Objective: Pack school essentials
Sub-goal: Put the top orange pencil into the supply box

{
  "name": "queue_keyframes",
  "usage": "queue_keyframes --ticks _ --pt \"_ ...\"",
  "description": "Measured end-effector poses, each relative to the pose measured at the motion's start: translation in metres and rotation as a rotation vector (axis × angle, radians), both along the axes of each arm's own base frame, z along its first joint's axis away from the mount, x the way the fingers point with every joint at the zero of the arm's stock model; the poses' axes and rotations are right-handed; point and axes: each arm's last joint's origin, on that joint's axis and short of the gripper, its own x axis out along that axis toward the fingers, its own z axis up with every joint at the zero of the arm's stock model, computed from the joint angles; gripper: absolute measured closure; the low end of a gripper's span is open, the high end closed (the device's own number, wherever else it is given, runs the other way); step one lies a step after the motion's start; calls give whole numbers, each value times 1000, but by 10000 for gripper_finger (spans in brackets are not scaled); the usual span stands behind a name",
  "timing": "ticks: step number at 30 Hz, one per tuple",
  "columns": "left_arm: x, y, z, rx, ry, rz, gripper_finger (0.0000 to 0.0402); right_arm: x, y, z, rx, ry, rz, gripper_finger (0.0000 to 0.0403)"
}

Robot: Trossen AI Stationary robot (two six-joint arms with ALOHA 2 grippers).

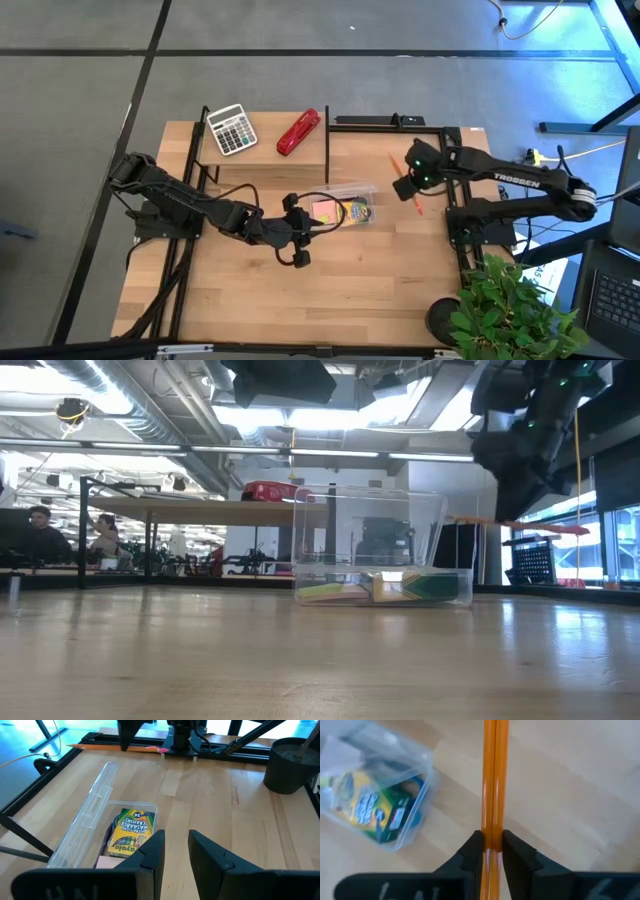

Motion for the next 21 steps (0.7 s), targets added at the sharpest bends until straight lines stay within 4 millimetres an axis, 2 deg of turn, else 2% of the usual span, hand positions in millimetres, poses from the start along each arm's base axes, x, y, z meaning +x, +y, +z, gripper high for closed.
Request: queue_keyframes --ticks 6,12,21 --pt "0 0 0 0 0 0 324 -11 19 4 31 41 47 342" --pt "0 1 0 1 2 3 324 -15 35 12 33 -12 156 342" --pt "2 8 -1 3 9 25 324 -14 64 14 -3 -14 467 342"
